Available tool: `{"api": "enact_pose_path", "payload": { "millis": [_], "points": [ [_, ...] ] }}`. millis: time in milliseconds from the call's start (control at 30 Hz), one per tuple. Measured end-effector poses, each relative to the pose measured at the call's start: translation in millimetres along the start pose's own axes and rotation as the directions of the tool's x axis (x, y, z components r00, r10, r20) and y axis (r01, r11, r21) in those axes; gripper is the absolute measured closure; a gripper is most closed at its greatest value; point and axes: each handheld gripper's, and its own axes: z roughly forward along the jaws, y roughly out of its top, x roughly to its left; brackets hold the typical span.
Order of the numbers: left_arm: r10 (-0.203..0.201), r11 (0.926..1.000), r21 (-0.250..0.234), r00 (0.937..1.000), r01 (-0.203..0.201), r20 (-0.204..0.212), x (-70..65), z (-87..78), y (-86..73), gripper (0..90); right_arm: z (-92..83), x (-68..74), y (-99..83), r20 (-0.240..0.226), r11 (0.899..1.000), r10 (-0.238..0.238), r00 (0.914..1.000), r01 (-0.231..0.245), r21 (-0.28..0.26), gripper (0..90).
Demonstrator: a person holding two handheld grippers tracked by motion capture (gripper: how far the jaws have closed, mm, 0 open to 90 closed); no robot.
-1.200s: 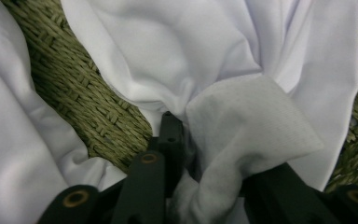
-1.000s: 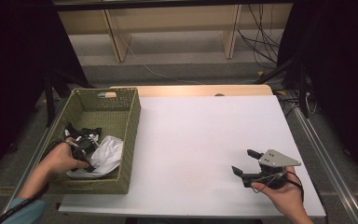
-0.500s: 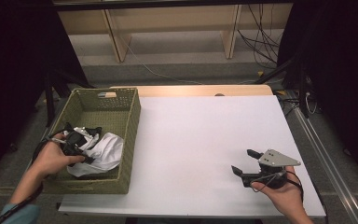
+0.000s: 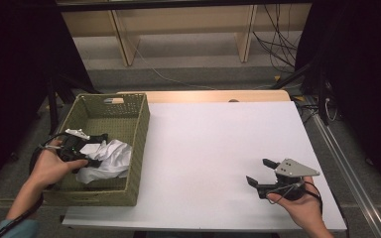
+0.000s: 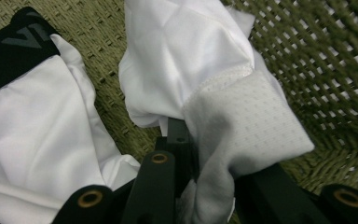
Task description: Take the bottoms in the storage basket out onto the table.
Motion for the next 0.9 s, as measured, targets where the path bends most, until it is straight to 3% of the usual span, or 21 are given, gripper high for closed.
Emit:
{"api": "enact_pose_path", "payload": {
  "millis": [200,367,467,533,600,733,833,900],
  "points": [
    [-0.053,0.9962,-0.066,0.9979,0.056,0.038,0.3,-4.8,0.3,80.3,-0.5,-0.2,0.3,0.0,1.0,0.001,1.0,-0.001,0.0,18.2],
    [-0.11,0.987,-0.109,0.9909,0.118,0.077,2.5,-7.3,-2.1,80.2,0.1,-0.2,0.1,0.0,1.0,0.0,1.0,0.0,-0.001,18.2],
    [-0.152,0.9746,-0.147,0.981,0.169,0.121,4.5,-8.2,-4.4,80.2,0.3,-0.3,0.3,0.0,1.0,-0.001,1.0,0.001,-0.002,18.2],
    [-0.186,0.9623,-0.173,0.9718,0.21,0.145,5.5,-8.9,-5.6,80.3,0.0,-0.3,0.4,0.001,1.0,0.0,1.0,0.0,-0.002,18.2],
    [-0.216,0.9504,-0.197,0.9664,0.241,0.139,5.9,-10.1,-6.1,80.3,-0.5,-0.5,0.6,0.002,1.0,-0.001,1.0,0.001,-0.002,18.2],
    [-0.261,0.9259,-0.248,0.9573,0.285,0.125,4.7,-12.3,-6.1,80.3,-0.8,-1.0,0.5,0.003,1.0,0.0,1.0,0.0,0.0,18.2],
    [-0.265,0.9148,-0.281,0.9564,0.29,0.122,2.1,-14.1,-5.3,80.3,-1.1,-0.8,0.7,0.003,1.0,0.0,1.0,0.0,-0.001,18.2],
    [-0.274,0.9037,-0.308,0.9544,0.298,0.119,0.3,-15.3,-4.7,80.3,-0.9,-1.0,0.7,0.001,1.0,-0.002,1.0,0.002,-0.004,18.2]
  ]
}}
